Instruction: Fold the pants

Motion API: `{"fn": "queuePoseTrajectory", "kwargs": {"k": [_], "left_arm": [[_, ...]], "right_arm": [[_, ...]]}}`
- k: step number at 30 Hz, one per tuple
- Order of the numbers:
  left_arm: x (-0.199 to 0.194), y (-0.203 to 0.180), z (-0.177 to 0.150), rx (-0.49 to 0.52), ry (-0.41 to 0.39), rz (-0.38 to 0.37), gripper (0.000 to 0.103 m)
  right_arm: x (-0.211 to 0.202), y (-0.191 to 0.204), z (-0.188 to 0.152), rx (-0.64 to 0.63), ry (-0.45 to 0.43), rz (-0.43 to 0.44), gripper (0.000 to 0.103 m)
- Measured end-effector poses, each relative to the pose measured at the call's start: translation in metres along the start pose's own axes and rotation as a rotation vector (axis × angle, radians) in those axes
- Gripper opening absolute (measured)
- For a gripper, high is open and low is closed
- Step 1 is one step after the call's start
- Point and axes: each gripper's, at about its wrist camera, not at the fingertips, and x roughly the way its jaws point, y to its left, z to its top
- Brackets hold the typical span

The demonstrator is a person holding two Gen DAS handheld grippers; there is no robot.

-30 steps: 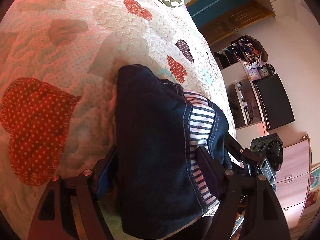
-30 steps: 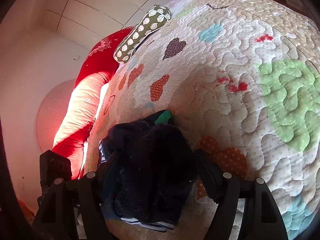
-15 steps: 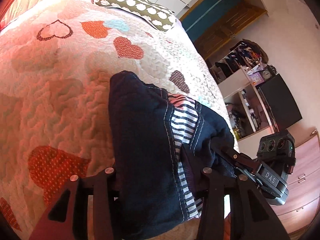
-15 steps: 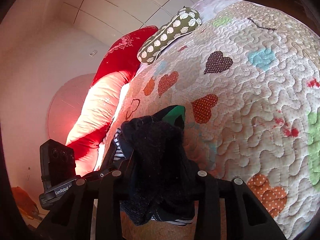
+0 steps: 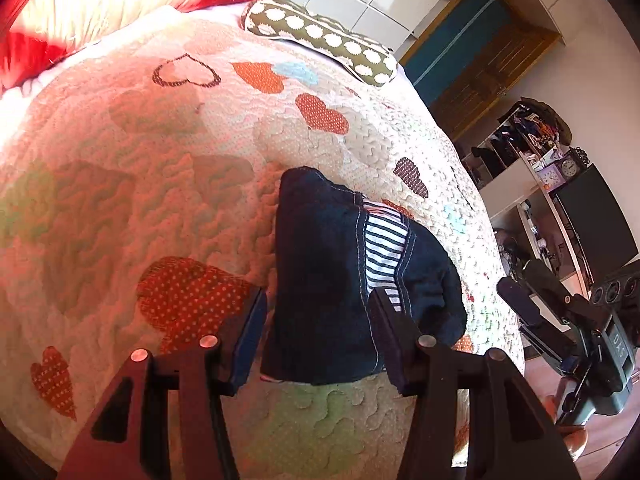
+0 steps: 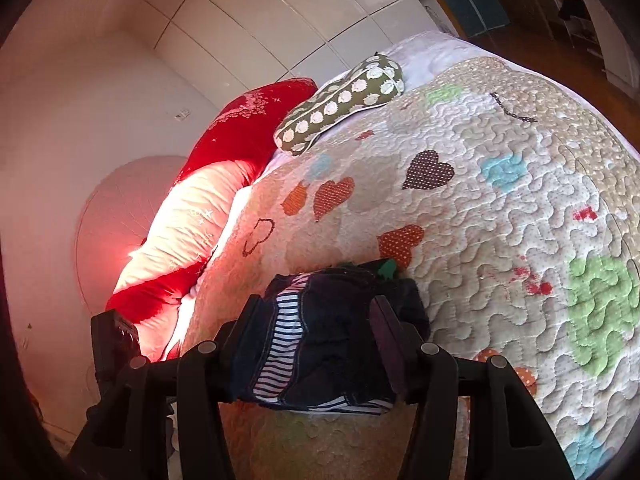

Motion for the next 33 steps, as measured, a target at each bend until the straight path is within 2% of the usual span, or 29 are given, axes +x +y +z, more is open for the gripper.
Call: {"fn": "queuePoseTrajectory", "kwargs": {"k": [2,3,7,11,15,17,18,22,27,30,33], "left_arm": [[-0.018,-0.002,-0.009,0.019,-0.048,0.043,0.053],[-0.027,-0.003,-0.014,0.031,-0.072,0.070,0.053],[-0.057,-0.013,-0.031,0.106,-0.169,0.188,0.056],[-0.082,-0.016,-0.046,0.149,-0.251,0.282,0.069],[-0.104,-0.022,-0.057,0.163,-0.329,0.346,0.074],[-0.116,-0.028,-0.062,0.178,-0.380,0.390,0.083],[-0.122,-0.031,-0.065,0.187,-0.409,0.414,0.085],[-0.148,-0.045,-0.076,0.217,-0.515,0.499,0.095],[-0.171,-0.056,-0.087,0.217,-0.614,0.542,0.102],[-0.171,-0.057,-0.093,0.230,-0.628,0.550,0.102],[-0.159,-0.053,-0.092,0.223,-0.553,0.532,0.102]], "right_arm": [[0.016,0.009,-0.008,-0.006,0.056,0.043,0.060],[0.028,0.009,-0.014,-0.001,0.087,0.035,0.060],[0.073,-0.017,-0.040,0.063,0.211,-0.068,0.057],[0.053,-0.003,-0.040,0.019,0.152,-0.078,0.058],[0.017,0.018,-0.049,-0.059,0.085,-0.112,0.061],[0.004,0.021,-0.058,-0.060,0.067,-0.153,0.062],[-0.004,0.020,-0.063,-0.050,0.055,-0.162,0.062],[-0.028,0.026,-0.081,-0.057,0.014,-0.154,0.062],[-0.037,0.044,-0.096,-0.121,-0.003,-0.187,0.064],[-0.036,0.052,-0.102,-0.162,-0.007,-0.214,0.065],[-0.030,0.053,-0.107,-0.180,0.008,-0.234,0.065]]}}
